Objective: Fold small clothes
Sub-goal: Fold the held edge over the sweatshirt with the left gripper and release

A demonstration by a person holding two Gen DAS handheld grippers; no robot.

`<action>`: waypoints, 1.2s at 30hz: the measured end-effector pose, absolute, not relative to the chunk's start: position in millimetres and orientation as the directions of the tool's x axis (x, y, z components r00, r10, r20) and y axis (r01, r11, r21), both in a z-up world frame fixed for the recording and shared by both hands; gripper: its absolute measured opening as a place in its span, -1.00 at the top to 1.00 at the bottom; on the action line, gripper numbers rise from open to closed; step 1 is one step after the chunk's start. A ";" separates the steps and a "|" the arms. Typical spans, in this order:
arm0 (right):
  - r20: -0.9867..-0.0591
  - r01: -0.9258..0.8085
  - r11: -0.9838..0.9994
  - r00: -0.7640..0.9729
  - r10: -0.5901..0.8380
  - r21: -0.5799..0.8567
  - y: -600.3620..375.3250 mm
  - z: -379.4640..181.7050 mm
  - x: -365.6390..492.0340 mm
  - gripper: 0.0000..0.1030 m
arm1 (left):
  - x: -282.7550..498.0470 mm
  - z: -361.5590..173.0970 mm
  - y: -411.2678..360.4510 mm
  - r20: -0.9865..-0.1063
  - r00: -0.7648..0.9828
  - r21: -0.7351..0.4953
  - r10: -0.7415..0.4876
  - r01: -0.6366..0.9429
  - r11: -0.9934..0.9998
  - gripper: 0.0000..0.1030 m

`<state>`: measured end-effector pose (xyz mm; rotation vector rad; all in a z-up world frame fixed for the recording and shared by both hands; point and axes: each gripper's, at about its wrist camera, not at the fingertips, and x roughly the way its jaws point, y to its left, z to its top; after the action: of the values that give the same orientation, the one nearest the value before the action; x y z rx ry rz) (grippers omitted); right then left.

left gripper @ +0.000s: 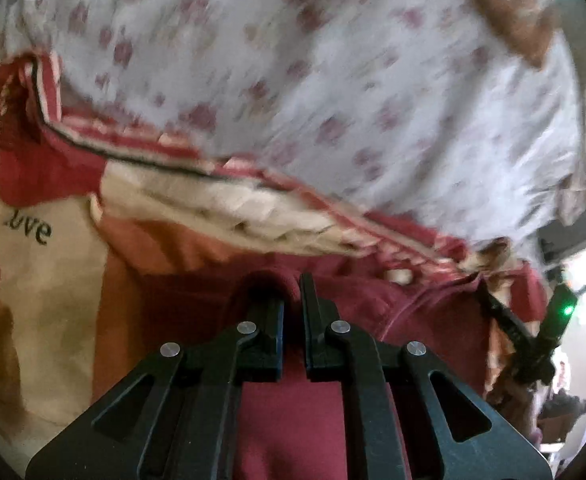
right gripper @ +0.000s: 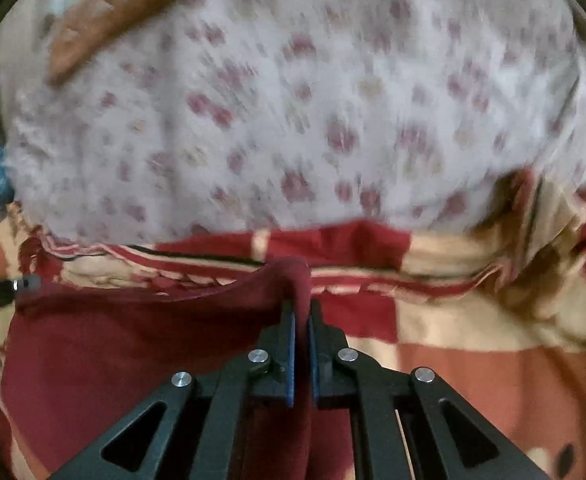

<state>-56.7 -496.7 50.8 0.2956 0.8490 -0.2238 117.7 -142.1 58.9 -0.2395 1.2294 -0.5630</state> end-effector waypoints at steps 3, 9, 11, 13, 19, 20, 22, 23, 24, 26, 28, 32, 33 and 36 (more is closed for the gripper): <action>-0.818 0.332 0.926 0.574 -0.048 0.179 -499.0 32.5 -45.4 0.86 | 118.3 52.9 -132.9 -0.800 0.176 -0.525 -0.574 0.260 0.811 0.64; -0.773 0.313 0.917 0.634 -0.007 0.248 -496.6 67.0 -98.3 0.19 | 105.8 91.1 -82.4 -0.729 0.232 -0.601 -0.644 0.235 0.764 -0.42; -0.781 0.273 0.918 0.621 0.060 0.287 -487.8 74.5 -121.5 0.19 | 92.5 101.9 -72.7 -0.712 0.224 -0.612 -0.665 0.266 0.745 -0.42; -0.784 0.233 0.922 0.611 0.108 0.309 -476.5 76.1 -140.3 0.19 | 67.3 109.3 -68.5 -0.712 0.221 -0.590 -0.667 0.327 0.738 -0.42; -0.809 0.154 0.950 0.571 0.137 0.270 -431.8 61.1 -192.6 0.19 | -3.7 98.5 -75.7 -0.732 0.106 -0.578 -0.673 0.426 0.696 -0.42; -0.808 0.153 0.950 0.573 0.139 0.272 -431.6 59.0 -199.9 0.19 | -13.2 95.3 -77.4 -0.725 0.091 -0.588 -0.682 0.433 0.683 -0.42; -0.798 0.152 0.947 0.585 0.146 0.284 -426.9 53.6 -206.1 0.19 | -24.0 88.8 -85.8 -0.727 0.069 -0.589 -0.684 0.450 0.672 -0.42; -0.795 0.154 0.944 0.588 0.151 0.293 -426.5 51.3 -204.4 0.19 | -26.8 84.7 -89.5 -0.727 0.071 -0.588 -0.683 0.451 0.672 -0.42; -0.789 0.153 0.940 0.593 0.161 0.306 -424.3 47.4 -204.1 0.19 | -27.6 78.5 -93.5 -0.726 0.079 -0.590 -0.684 0.440 0.677 -0.41; -0.789 0.143 0.946 0.596 0.152 0.290 -418.3 42.2 -202.6 0.29 | -24.3 65.6 -98.8 -0.727 0.054 -0.606 -0.684 0.417 0.677 -0.20; -0.796 0.140 0.961 0.595 0.109 0.237 -412.8 41.4 -198.1 0.74 | -23.5 57.5 -102.5 -0.740 0.040 -0.597 -0.671 0.422 0.683 0.56; -0.796 0.171 0.956 0.598 0.092 0.238 -422.3 50.3 -205.6 0.90 | -30.3 62.7 -86.8 -0.751 0.051 -0.575 -0.658 0.438 0.691 0.87; -0.792 0.165 0.960 0.604 0.083 0.226 -424.6 56.1 -211.8 0.91 | -35.2 67.4 -80.1 -0.754 0.059 -0.562 -0.654 0.457 0.689 0.87; -0.797 0.173 0.962 0.601 0.069 0.213 -432.9 60.8 -226.6 1.00 | -45.8 64.5 -62.5 -0.764 0.073 -0.543 -0.641 0.464 0.700 0.87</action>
<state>-226.6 -432.9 60.8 0.2814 0.9280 -0.0612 -45.8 -62.5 64.5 -0.1721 1.2454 -0.8362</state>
